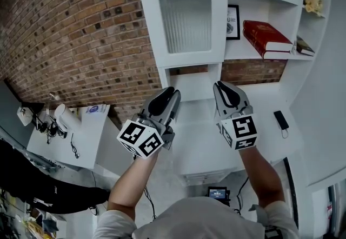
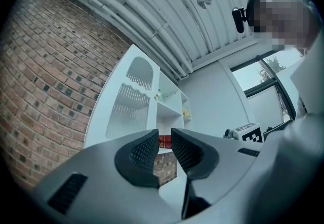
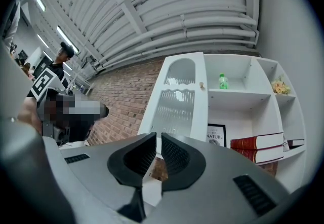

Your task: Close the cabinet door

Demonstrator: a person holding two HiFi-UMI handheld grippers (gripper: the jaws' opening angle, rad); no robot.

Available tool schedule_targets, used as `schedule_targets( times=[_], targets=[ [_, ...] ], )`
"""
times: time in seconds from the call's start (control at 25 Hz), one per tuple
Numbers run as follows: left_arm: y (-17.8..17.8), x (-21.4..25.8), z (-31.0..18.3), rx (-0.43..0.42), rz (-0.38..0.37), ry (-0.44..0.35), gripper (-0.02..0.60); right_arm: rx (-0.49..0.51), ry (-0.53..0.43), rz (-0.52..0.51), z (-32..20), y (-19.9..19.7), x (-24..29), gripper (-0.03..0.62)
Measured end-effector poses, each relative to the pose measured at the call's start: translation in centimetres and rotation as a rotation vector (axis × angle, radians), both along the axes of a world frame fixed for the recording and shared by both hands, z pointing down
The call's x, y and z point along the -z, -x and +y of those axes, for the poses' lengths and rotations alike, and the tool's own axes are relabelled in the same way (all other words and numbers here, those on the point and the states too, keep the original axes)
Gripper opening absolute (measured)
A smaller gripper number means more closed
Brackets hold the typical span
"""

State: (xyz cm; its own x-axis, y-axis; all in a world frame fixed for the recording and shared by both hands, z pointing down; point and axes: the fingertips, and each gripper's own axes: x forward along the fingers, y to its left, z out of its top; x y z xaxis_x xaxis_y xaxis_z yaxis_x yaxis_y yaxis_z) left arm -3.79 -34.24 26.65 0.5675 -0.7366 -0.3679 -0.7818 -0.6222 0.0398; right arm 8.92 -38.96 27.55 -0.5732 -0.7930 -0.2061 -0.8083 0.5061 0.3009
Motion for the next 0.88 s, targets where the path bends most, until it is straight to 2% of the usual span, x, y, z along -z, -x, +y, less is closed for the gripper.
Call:
schedule_targets(
  times=[0.88],
  targets=[
    [1.7,-4.7,0.7,0.027,0.018,0.083,0.084,0.014,0.089,0.006,0.2,1.1,-4.0,0.032]
  ],
)
